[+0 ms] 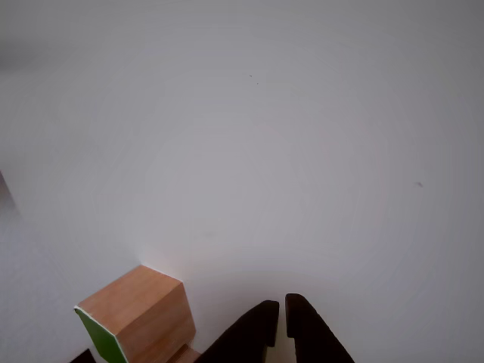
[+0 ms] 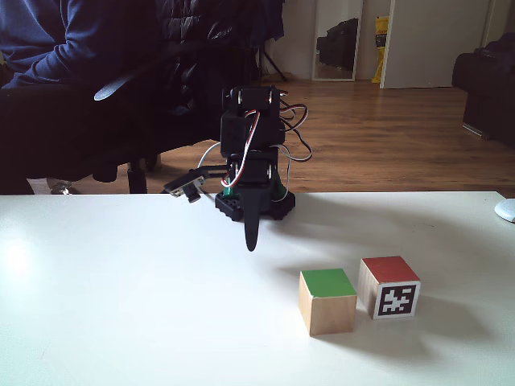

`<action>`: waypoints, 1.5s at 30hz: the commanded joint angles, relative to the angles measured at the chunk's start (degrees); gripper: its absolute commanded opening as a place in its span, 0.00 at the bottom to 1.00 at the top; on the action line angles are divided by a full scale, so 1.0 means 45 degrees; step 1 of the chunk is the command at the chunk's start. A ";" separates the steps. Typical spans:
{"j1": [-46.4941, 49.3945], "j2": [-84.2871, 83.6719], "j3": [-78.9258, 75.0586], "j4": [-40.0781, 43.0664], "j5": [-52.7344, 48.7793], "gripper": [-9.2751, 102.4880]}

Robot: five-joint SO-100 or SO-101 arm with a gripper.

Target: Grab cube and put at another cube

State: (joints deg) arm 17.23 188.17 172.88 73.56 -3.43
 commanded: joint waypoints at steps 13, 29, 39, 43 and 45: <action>0.0273 0.0039 -0.0625 -0.0078 -0.0332 0.08; -0.1875 -0.9375 -0.8027 -0.1250 0.1953 0.42; -0.3535 -1.7305 -1.2832 -0.0410 0.3164 0.47; -0.3906 -1.8984 -1.4590 0.0313 0.3281 0.49; -0.4023 -1.9238 -1.5078 0.0332 0.3301 0.49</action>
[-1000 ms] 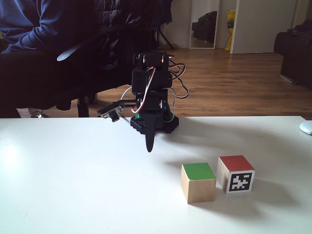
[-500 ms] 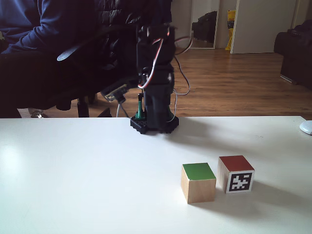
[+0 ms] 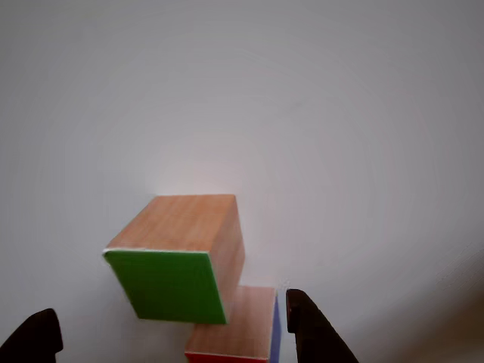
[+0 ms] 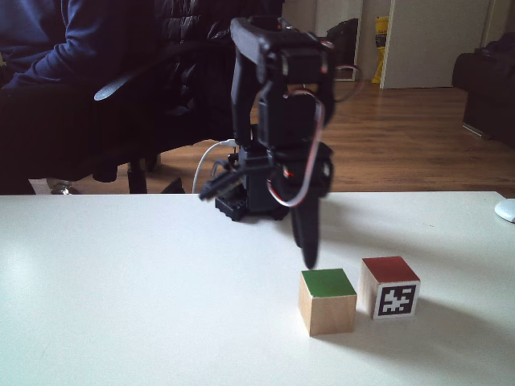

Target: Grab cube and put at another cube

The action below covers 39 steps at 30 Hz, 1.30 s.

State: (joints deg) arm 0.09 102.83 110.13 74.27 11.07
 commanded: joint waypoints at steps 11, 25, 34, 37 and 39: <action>-0.0820 -0.1504 -0.2402 0.0625 -0.0156 0.50; -0.0332 -0.4297 -0.3730 0.0156 -0.0801 0.50; -0.0293 -0.5410 -0.3691 -0.0527 -0.0957 0.47; -0.0313 -0.5645 -0.3730 -0.0684 -0.0937 0.46; -0.0352 -0.5723 -0.3770 -0.0742 -0.0879 0.45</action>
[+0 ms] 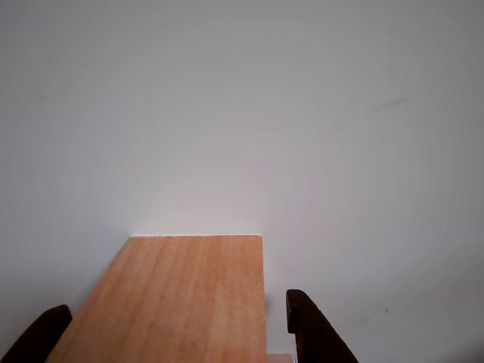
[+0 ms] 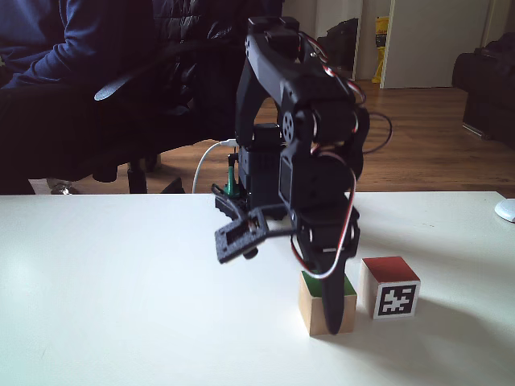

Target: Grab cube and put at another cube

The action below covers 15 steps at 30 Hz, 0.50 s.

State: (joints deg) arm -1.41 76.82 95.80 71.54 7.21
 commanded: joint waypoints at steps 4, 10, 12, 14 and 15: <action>-0.0098 0.0039 -0.0684 -0.0137 0.0039 0.39; 0.0156 0.0410 -0.0684 -0.0449 0.0273 0.23; 0.0234 0.0859 -0.0430 -0.0684 0.0273 0.19; 0.0293 0.1406 -0.0215 -0.0703 0.0332 0.18; 0.0293 0.1777 -0.0117 -0.0684 0.0352 0.18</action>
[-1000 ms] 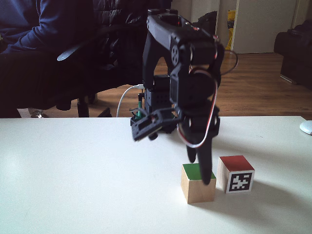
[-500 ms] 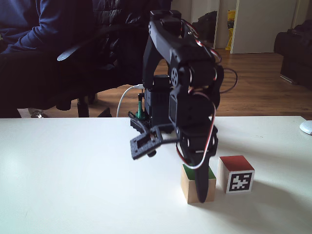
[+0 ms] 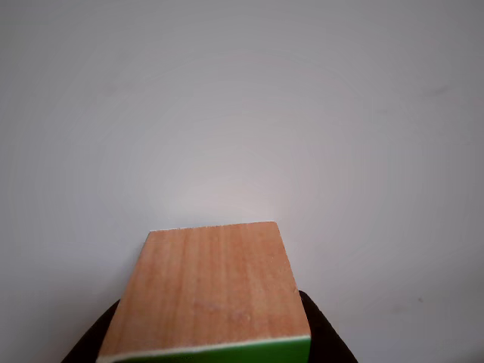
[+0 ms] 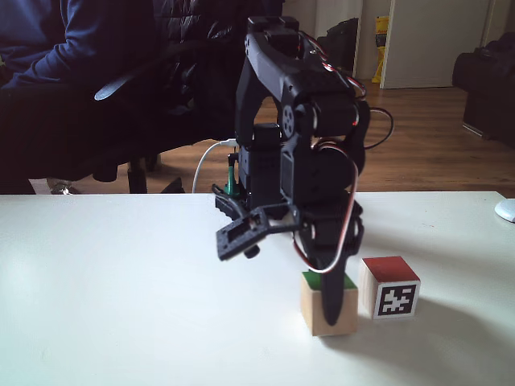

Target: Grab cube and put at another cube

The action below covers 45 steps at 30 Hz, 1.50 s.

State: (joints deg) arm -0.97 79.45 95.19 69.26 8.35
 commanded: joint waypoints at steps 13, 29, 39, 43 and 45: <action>-0.1875 0.6152 0.1152 0.1855 0.1133 0.18; -0.3711 0.3418 -0.1523 0.2754 0.2539 0.19; -0.3828 0.2402 -0.1953 0.2773 0.2656 0.21; -0.3809 0.2090 -0.1973 0.2773 0.2617 0.27; -0.3809 0.1914 -0.2031 0.2773 0.2617 0.32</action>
State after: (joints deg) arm -18.02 87.89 89.30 81.39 20.30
